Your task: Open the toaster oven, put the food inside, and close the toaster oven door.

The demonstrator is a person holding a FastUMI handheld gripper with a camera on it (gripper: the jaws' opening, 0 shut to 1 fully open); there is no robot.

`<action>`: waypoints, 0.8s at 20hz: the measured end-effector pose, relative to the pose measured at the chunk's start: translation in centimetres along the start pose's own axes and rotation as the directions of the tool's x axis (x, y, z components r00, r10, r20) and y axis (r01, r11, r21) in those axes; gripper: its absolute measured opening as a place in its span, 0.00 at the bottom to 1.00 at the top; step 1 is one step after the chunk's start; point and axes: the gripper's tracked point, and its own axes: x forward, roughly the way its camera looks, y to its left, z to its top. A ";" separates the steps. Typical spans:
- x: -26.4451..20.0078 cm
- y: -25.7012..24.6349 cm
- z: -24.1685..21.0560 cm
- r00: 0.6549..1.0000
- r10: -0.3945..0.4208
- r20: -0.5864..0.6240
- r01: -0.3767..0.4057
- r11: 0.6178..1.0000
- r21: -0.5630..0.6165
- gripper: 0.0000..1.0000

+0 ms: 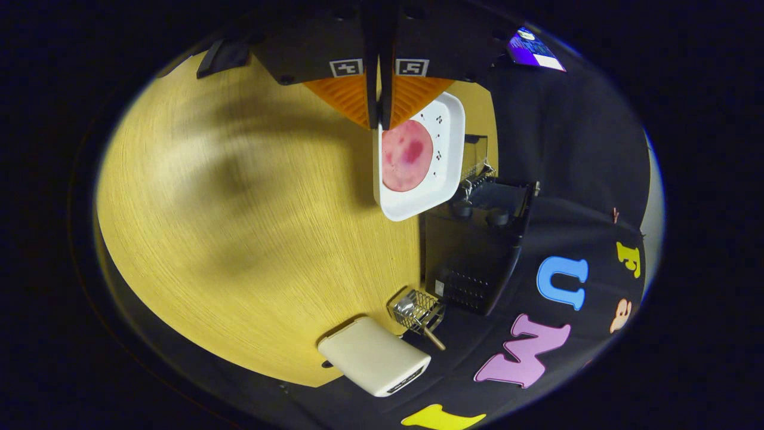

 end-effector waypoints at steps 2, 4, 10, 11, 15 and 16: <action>-1.0 0.9 -0.3 1.000 0.008 0.022 -0.009 1.000 0.018 0.05; -1.6 1.6 -0.8 0.999 0.005 0.038 -0.006 1.000 0.026 0.05; -1.9 5.6 -3.1 0.996 0.025 0.088 -0.031 0.997 0.074 0.05; -1.7 6.5 -3.6 0.995 0.032 0.092 -0.039 0.997 0.072 0.05; 0.0 9.8 -5.8 0.993 0.059 0.098 -0.066 0.995 0.069 0.05; 0.5 10.5 -6.2 0.993 0.060 0.098 -0.067 0.995 0.068 0.05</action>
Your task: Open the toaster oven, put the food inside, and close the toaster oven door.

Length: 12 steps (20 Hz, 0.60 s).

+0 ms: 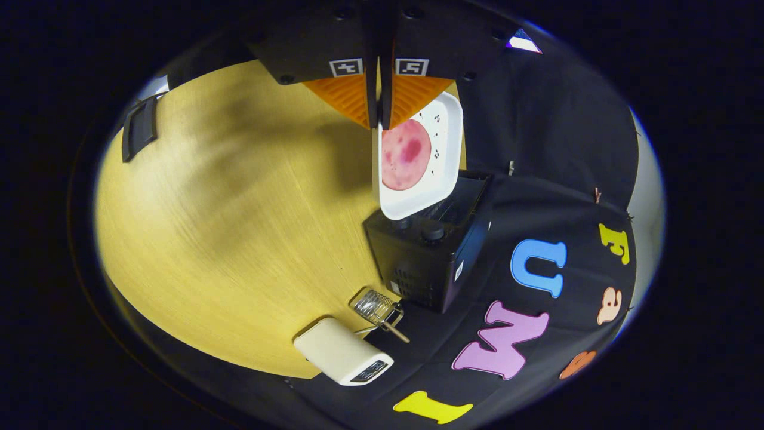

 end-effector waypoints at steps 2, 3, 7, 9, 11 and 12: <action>1.6 0.9 -0.9 1.000 -0.005 0.010 0.005 1.000 -0.008 0.05; 2.2 1.4 -1.4 1.000 -0.005 0.010 0.005 1.000 -0.010 0.05; 6.1 4.0 -2.4 1.000 -0.001 0.027 0.000 1.000 0.007 0.05; 8.1 4.7 -2.2 0.998 -0.018 0.059 0.016 0.999 0.028 0.05; 10.2 5.5 -2.2 0.996 -0.031 0.082 0.026 0.998 0.059 0.05; 11.2 5.9 -2.0 0.995 -0.035 0.096 0.028 0.997 0.073 0.05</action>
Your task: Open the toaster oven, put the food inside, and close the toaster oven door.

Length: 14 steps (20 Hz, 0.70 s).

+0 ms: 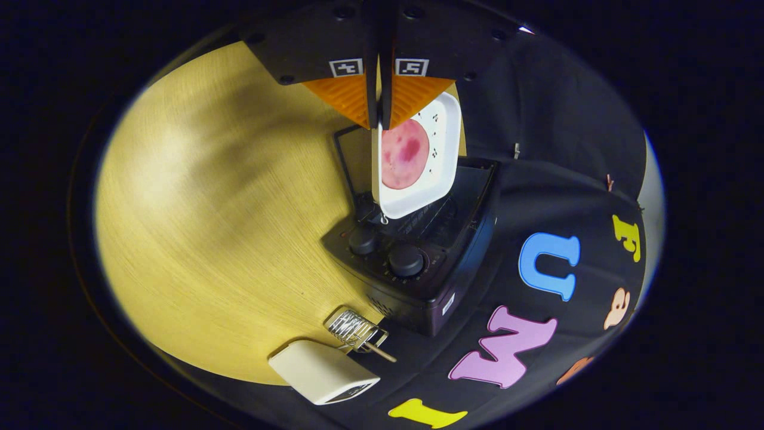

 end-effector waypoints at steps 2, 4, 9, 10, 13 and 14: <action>2.3 0.9 0.3 1.000 -0.007 0.030 0.006 1.000 0.030 0.05; 4.2 1.9 1.1 0.997 -0.018 0.079 0.013 0.998 0.066 0.05; 8.5 3.9 2.0 0.986 -0.037 0.163 0.018 0.993 0.118 0.05; 9.4 4.2 2.3 0.981 -0.050 0.187 0.027 0.992 0.127 0.05; 11.8 4.7 3.2 0.967 -0.084 0.239 0.041 0.983 0.178 0.05; 12.6 5.2 3.5 0.965 -0.089 0.248 0.039 0.979 0.200 0.05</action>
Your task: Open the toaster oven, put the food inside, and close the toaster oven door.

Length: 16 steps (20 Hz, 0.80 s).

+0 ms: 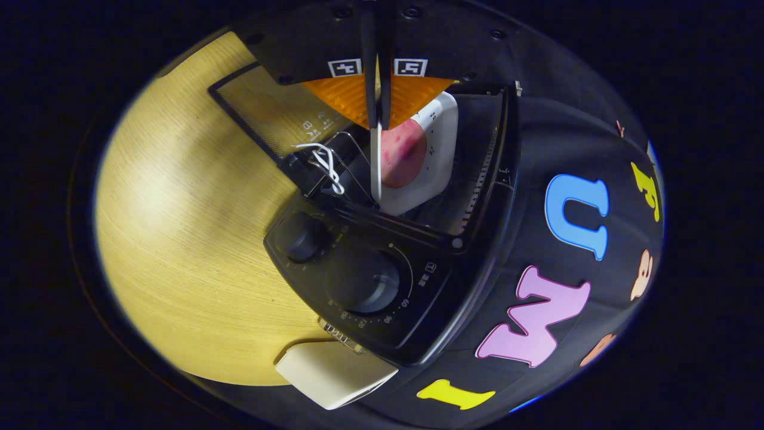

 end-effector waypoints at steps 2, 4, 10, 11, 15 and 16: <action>1.3 1.1 0.3 1.000 0.000 0.020 0.000 1.000 -0.004 0.05; 1.6 2.0 0.5 0.999 0.016 0.043 -0.014 0.999 -0.031 0.05; -1.1 3.7 -2.1 0.994 0.089 -0.057 -0.095 0.989 -0.117 0.33; -1.8 3.6 -2.8 0.992 0.098 -0.081 -0.108 0.984 -0.140 0.46; -4.9 2.3 -4.8 0.984 0.094 -0.152 -0.134 0.951 -0.280 0.98; -5.8 2.0 -5.2 0.982 0.092 -0.162 -0.139 0.941 -0.308 0.99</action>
